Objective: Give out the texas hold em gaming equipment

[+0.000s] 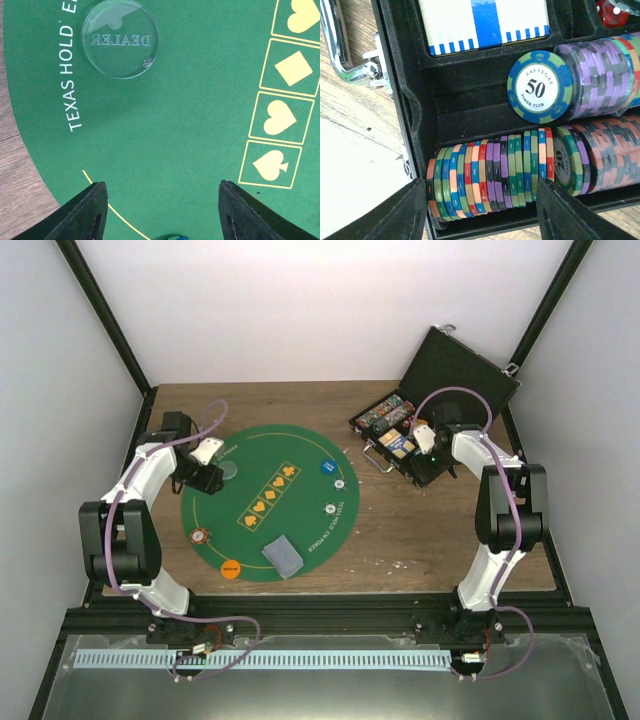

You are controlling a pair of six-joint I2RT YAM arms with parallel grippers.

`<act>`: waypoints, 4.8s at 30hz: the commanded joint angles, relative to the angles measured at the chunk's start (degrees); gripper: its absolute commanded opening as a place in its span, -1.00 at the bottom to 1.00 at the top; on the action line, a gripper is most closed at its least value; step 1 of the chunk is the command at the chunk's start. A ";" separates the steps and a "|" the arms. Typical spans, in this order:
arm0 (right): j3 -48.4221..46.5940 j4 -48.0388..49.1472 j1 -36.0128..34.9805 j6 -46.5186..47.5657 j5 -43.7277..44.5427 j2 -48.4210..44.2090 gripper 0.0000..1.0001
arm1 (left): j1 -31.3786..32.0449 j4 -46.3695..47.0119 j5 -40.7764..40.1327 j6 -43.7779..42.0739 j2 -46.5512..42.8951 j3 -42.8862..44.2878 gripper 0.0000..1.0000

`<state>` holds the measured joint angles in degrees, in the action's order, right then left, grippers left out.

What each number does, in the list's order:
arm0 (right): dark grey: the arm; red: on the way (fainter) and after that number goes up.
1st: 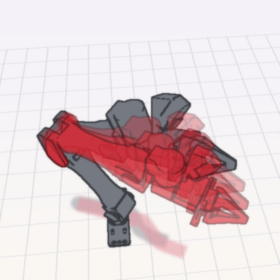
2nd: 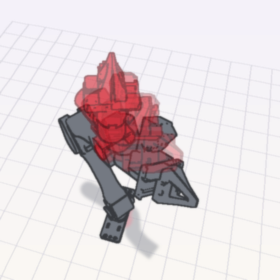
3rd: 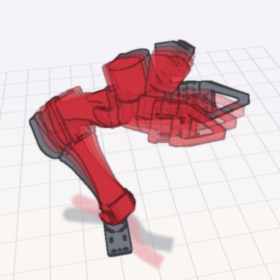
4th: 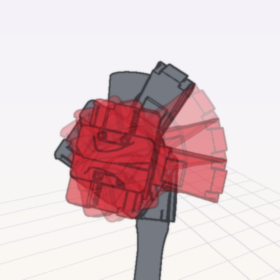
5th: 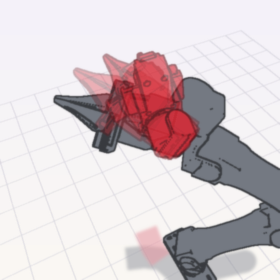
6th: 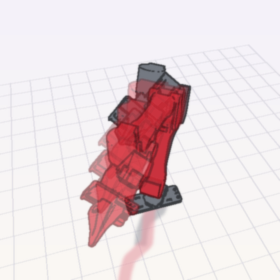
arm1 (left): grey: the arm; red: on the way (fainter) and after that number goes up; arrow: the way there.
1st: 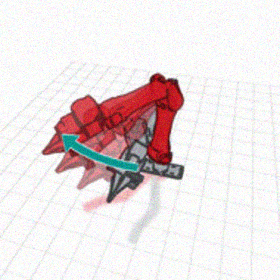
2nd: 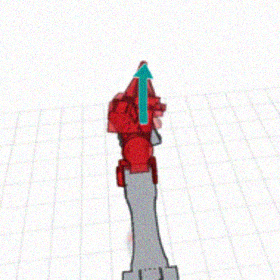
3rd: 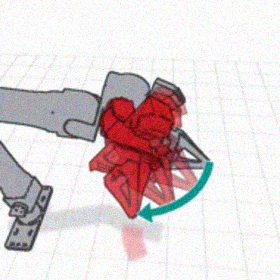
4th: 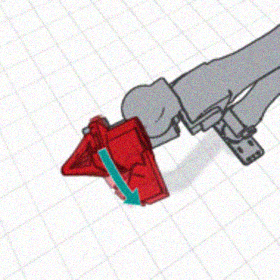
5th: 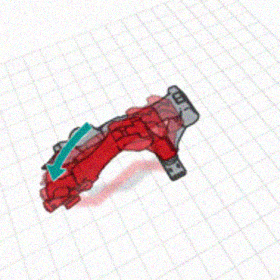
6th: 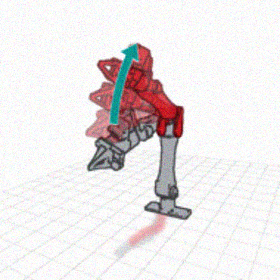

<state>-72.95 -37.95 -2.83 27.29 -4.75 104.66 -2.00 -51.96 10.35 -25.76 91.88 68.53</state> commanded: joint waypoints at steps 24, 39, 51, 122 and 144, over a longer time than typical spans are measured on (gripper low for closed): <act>-2.52 -1.93 3.03 -2.24 -2.64 5.82 0.61 | -0.99 0.55 0.34 -0.85 -0.18 -1.11 0.25; -3.54 -1.69 3.01 -2.16 -8.12 0.41 0.64 | -1.08 0.55 0.46 -0.90 -0.03 -1.02 0.25; -2.20 -1.64 1.67 -1.64 -7.17 -2.31 0.64 | -1.05 0.46 0.64 -0.89 0.06 -1.03 0.25; 0.92 0.45 -0.68 -0.70 -3.30 0.90 0.59 | -1.25 0.20 0.55 -1.31 0.18 -1.20 0.25; -2.60 -0.74 1.49 -0.31 -9.26 1.36 0.26 | -1.33 -0.07 0.29 -1.50 0.15 -1.12 0.25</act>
<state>-73.65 -39.77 -2.28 28.71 -8.56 107.39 -3.03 -51.94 10.37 -26.28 91.88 67.37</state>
